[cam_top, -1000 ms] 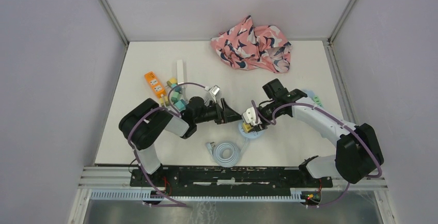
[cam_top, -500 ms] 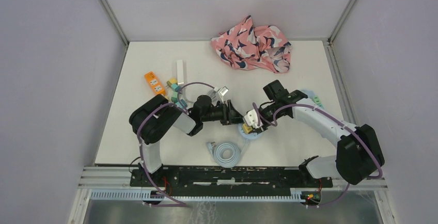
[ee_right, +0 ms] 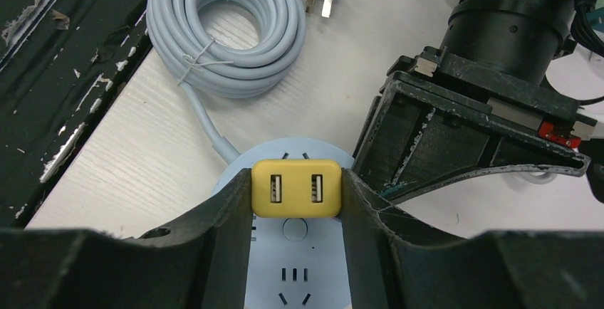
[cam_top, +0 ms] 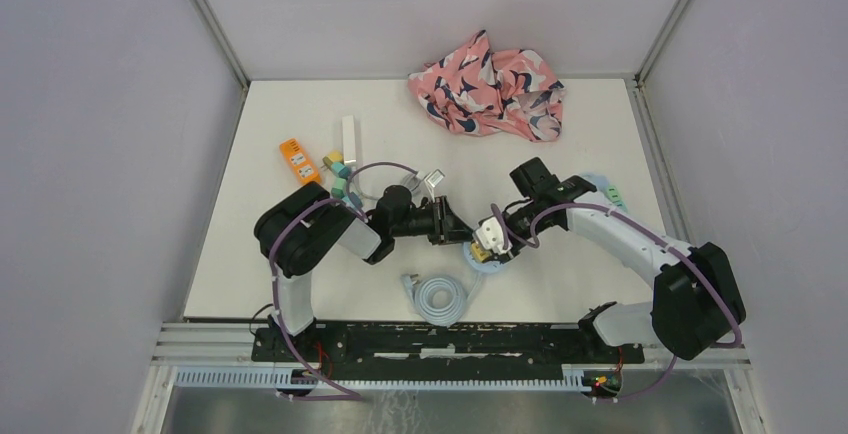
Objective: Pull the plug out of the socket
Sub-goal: Remove the plug from the socket.
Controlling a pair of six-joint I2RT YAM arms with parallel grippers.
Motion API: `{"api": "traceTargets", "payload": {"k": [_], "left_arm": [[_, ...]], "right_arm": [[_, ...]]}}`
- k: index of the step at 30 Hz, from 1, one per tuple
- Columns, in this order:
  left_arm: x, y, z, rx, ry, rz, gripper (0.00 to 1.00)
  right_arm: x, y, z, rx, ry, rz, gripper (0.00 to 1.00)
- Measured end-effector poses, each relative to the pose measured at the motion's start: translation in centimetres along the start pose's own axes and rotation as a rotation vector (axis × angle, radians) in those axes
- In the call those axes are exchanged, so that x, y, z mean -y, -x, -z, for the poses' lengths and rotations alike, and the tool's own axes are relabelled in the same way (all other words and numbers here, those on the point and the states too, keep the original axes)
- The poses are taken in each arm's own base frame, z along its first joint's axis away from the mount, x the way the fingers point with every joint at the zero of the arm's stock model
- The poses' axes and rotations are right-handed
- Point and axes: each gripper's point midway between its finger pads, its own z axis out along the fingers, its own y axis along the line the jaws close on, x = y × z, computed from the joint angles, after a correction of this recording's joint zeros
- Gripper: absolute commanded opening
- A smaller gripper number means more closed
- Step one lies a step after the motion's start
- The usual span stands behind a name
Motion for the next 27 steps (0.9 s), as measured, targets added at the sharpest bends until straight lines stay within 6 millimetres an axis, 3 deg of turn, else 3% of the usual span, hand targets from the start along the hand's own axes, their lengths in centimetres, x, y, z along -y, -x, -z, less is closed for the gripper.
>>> {"api": "traceTargets", "payload": {"k": [8, 18, 27], "left_arm": [[-0.6, -0.3, 0.1, -0.008, 0.032, 0.023, 0.03], [0.4, 0.9, 0.3, 0.037, 0.001, -0.011, 0.03], [-0.3, 0.4, 0.7, 0.024, 0.021, 0.008, 0.03]], "right_arm": [[0.1, 0.0, -0.6, -0.039, -0.001, -0.064, 0.0], [0.6, 0.0, 1.0, 0.022, -0.034, -0.036, 0.0], [0.6, 0.8, -0.7, -0.015, -0.008, -0.06, 0.0]]}}
